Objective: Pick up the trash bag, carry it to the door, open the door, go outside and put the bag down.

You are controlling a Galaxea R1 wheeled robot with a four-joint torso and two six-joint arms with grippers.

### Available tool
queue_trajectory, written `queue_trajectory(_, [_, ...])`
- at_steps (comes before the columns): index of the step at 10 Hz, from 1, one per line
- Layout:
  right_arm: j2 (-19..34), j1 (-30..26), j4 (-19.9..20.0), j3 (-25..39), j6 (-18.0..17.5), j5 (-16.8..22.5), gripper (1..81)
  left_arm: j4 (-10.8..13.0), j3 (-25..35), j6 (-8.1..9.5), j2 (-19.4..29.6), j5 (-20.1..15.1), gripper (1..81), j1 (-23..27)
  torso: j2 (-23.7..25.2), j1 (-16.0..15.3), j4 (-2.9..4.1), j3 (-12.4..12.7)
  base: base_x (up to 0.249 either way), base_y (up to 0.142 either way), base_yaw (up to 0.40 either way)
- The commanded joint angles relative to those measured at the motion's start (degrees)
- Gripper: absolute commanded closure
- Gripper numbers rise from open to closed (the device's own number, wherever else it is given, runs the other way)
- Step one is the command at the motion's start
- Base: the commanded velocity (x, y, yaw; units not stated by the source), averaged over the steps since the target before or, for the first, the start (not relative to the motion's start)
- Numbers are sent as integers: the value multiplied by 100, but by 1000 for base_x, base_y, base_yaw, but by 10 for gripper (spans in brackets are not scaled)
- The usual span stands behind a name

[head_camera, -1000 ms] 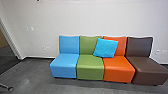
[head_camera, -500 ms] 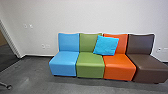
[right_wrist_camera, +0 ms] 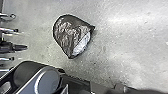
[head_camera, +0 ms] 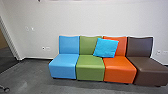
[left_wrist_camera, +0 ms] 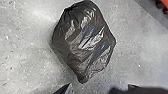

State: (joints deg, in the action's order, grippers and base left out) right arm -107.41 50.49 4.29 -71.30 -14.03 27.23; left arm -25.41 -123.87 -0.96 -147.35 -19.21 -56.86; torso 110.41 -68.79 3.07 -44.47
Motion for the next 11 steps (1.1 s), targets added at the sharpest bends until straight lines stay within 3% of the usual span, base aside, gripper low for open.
queue_trajectory(1, [332, -561, 230, 197, -12, 282, 10, -175, 3, 26, 91, -540, 10, 899, 562, -363, 0, -535, 0, 0, 0])
queue_trajectory(3, [349, -649, 265, 197, -12, 291, 10, -184, 3, 26, 91, -627, 10, 1031, 863, -549, 0, -717, 0, 0, 0])
queue_trajectory(7, [340, -1009, 484, 223, -3, 493, 10, -219, 3, 26, 82, -663, 10, 1207, 1663, -1052, 0, -1475, 0, 0, 0])
queue_trajectory(8, [340, -1106, 625, 241, 14, 485, 10, -246, 3, 26, 65, -663, 10, 1242, 1874, -1185, 0, -1130, 0, 0, 0])
queue_trajectory(11, [305, -1537, 1213, 285, 14, 467, 10, -368, 3, 26, 21, -663, 10, 1348, 2385, -1504, 0, -1311, 0, 0, 0])
